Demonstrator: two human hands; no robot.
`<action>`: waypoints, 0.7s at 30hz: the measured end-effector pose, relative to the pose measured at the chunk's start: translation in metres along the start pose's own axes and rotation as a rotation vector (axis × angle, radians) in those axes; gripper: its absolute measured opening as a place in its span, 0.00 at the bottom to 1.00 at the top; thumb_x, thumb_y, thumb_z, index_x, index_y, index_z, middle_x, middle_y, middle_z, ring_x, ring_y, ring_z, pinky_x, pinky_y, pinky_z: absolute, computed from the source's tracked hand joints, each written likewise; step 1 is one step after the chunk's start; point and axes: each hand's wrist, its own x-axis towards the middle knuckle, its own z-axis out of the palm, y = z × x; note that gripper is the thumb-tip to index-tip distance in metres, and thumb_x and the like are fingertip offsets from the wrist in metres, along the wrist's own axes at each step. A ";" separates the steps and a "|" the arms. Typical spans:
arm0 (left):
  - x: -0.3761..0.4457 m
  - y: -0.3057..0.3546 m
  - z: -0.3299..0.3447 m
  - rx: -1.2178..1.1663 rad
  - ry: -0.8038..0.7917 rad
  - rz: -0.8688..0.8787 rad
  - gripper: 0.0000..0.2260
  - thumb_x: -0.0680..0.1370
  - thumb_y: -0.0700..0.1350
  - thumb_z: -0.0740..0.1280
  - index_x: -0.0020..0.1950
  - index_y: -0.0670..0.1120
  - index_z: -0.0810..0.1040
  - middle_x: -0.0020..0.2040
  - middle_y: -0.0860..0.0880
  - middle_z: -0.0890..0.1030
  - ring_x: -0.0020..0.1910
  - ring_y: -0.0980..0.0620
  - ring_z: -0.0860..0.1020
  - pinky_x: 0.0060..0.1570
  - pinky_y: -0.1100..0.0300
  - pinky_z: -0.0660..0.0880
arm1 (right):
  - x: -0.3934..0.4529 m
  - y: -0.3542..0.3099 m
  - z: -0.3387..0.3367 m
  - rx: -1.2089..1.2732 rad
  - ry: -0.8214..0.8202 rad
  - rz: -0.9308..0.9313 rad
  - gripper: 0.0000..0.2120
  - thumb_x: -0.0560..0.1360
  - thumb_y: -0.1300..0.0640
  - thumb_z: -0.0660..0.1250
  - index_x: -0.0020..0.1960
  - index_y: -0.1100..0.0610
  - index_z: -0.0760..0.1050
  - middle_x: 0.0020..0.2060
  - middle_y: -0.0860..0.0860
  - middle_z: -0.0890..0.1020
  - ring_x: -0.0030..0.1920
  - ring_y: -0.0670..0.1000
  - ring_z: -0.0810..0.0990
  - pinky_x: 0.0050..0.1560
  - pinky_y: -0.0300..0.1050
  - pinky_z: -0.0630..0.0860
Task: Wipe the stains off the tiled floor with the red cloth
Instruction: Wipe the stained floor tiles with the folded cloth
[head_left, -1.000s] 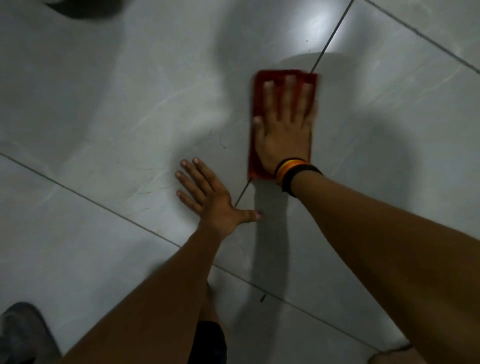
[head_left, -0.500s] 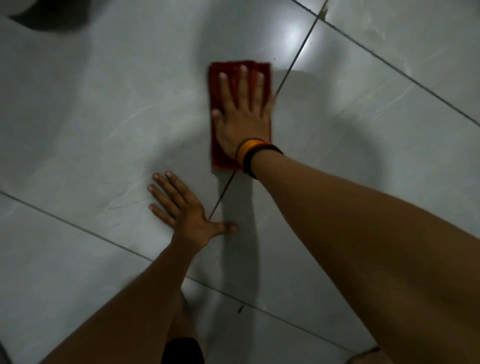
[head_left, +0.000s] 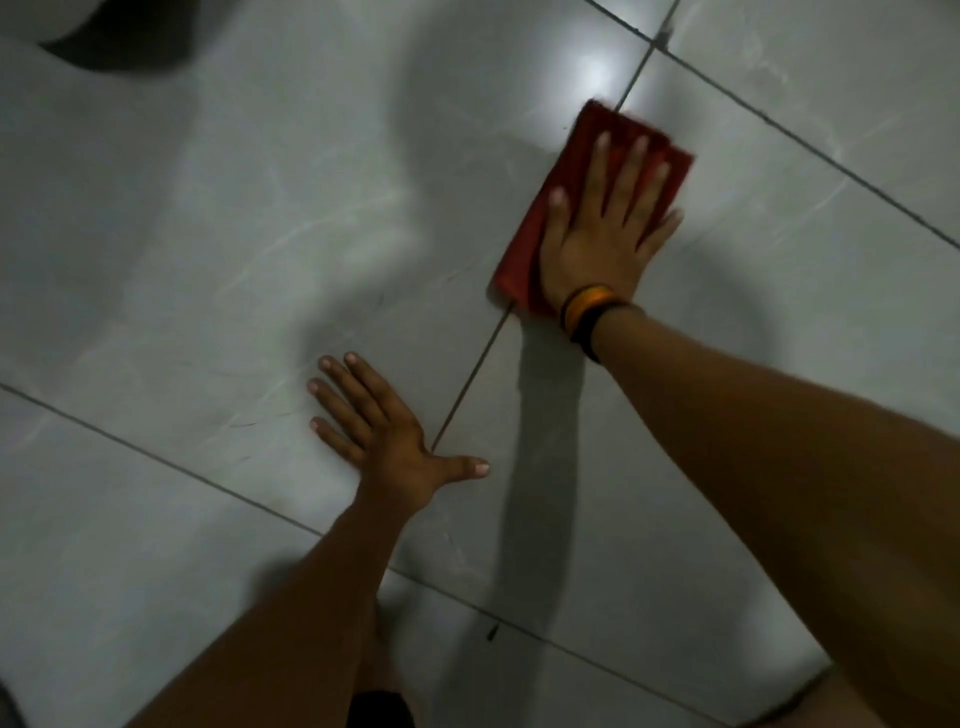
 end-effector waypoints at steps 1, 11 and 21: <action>-0.001 0.000 -0.001 0.005 -0.002 0.005 0.86 0.47 0.74 0.80 0.79 0.37 0.25 0.80 0.34 0.27 0.80 0.32 0.28 0.75 0.32 0.33 | 0.018 -0.020 0.000 0.044 0.011 0.060 0.33 0.83 0.39 0.47 0.85 0.50 0.46 0.84 0.55 0.45 0.84 0.62 0.42 0.79 0.71 0.38; -0.003 0.001 -0.006 -0.034 0.007 0.026 0.86 0.46 0.73 0.81 0.80 0.37 0.26 0.80 0.34 0.27 0.79 0.32 0.28 0.75 0.31 0.33 | -0.046 -0.008 0.013 -0.273 -0.254 -0.693 0.31 0.83 0.38 0.49 0.84 0.43 0.47 0.84 0.50 0.47 0.84 0.58 0.43 0.77 0.75 0.38; -0.004 0.001 -0.009 -0.035 -0.027 0.036 0.86 0.49 0.71 0.82 0.77 0.38 0.22 0.78 0.34 0.23 0.77 0.31 0.25 0.72 0.31 0.29 | -0.139 0.089 -0.015 -0.200 -0.320 -0.234 0.37 0.82 0.39 0.54 0.84 0.48 0.42 0.84 0.54 0.42 0.84 0.60 0.40 0.77 0.75 0.40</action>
